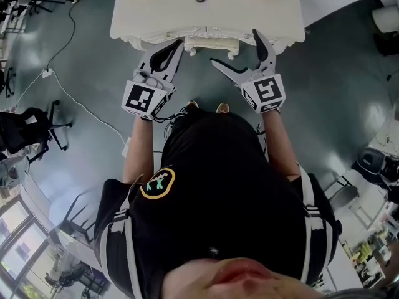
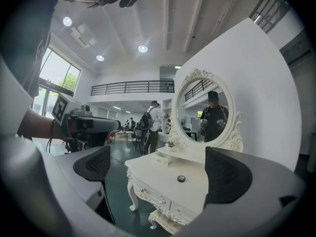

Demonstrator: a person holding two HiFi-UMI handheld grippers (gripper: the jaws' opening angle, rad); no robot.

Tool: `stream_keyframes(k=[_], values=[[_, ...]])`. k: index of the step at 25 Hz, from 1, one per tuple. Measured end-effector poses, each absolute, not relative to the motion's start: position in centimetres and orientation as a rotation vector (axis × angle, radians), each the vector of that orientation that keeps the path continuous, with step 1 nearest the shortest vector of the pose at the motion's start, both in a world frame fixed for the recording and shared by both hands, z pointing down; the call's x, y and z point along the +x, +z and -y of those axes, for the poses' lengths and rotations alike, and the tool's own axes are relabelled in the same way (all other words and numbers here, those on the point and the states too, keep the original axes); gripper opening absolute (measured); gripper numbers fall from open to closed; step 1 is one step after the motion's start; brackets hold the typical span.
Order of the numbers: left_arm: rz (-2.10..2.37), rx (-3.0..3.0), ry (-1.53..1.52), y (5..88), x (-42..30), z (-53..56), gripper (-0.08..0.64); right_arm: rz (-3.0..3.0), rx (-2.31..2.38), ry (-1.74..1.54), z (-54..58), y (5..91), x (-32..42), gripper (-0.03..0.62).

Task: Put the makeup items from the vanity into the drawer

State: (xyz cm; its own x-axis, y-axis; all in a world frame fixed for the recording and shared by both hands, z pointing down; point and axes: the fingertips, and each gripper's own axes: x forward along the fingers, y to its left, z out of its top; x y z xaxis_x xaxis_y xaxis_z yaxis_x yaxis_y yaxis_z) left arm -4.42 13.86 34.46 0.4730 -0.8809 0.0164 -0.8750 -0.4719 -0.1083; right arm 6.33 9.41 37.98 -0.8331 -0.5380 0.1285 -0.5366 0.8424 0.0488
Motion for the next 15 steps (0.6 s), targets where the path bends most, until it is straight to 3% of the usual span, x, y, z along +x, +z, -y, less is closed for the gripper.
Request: stream_keyframes(k=[15], values=[[-1.609, -2.630, -0.140, 36.7, -6.0, -8.1, 0.018, 2.866, 0.795, -0.019, -3.7, 40.0, 4.7, 0.598]])
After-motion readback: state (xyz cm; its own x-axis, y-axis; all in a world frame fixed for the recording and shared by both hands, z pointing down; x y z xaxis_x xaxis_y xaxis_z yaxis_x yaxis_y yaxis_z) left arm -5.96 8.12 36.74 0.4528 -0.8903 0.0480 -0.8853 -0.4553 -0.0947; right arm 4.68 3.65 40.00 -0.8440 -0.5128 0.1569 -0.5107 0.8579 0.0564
